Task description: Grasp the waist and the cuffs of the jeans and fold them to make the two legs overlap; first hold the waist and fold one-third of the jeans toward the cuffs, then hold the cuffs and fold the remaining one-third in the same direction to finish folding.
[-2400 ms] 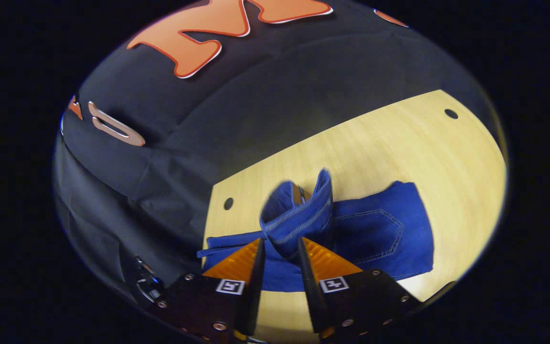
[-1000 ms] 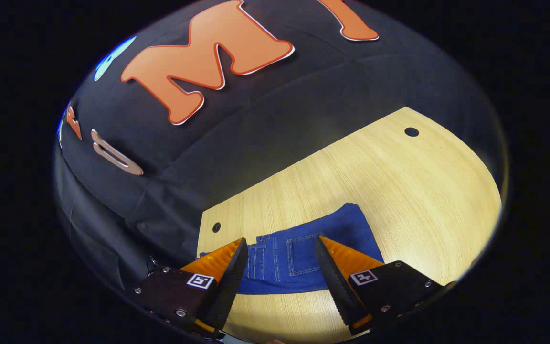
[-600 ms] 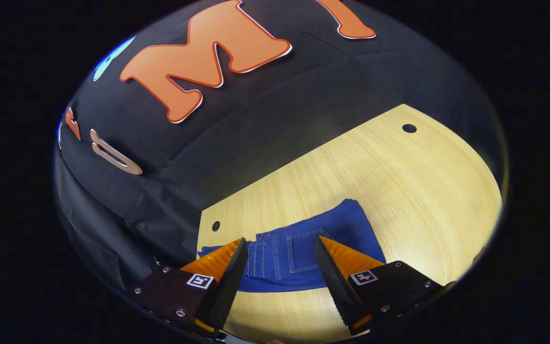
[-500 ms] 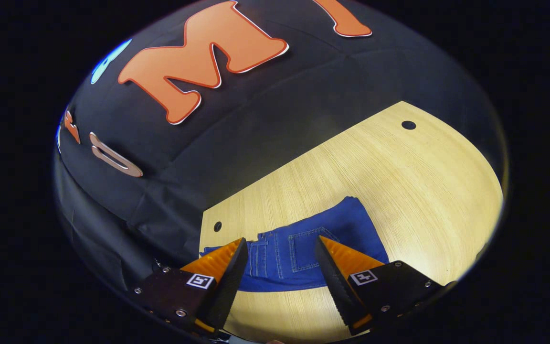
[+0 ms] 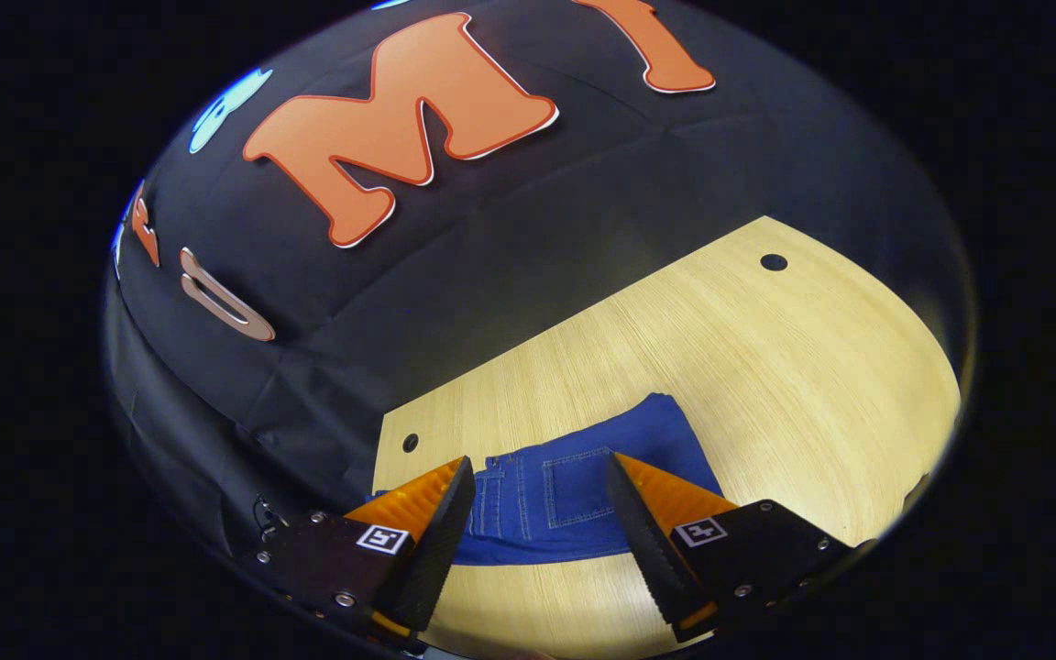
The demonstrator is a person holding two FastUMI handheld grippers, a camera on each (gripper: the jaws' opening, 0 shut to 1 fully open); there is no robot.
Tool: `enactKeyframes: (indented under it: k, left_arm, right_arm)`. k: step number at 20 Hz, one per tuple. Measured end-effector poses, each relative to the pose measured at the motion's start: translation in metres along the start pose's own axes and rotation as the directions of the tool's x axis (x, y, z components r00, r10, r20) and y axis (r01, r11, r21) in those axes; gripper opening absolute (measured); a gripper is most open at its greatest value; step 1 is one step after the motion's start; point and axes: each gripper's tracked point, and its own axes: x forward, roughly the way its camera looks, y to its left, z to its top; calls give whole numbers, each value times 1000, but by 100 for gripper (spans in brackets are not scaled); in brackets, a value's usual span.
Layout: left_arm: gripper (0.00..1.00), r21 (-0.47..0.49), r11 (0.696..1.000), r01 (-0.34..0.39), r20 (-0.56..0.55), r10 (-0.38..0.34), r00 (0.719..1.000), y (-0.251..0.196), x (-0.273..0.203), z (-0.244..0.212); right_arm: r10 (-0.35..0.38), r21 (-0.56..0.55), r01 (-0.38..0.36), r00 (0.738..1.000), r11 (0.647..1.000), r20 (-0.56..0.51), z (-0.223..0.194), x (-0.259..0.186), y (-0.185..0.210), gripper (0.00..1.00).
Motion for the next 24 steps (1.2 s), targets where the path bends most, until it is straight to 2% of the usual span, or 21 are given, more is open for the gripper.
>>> enactKeyframes:
  k: [7,12,20,24]
  left_arm:
    - [4,190,981,37,80,-53,995,-82,-42,-9]
    - [4,303,951,61,108,-98,989,-144,-65,-28]
    - [4,430,898,96,82,-144,986,-233,-60,-84]
    - [4,494,861,124,45,-168,985,-277,-52,-125]
  right_arm:
    - [71,0,-71,998,998,-4,17,-1,-5,95]
    - [71,-34,-70,997,997,32,37,-9,-29,96]
    - [62,-81,-57,997,995,54,48,-26,-72,97]
    - [61,-89,-55,996,994,68,56,-34,-92,97]
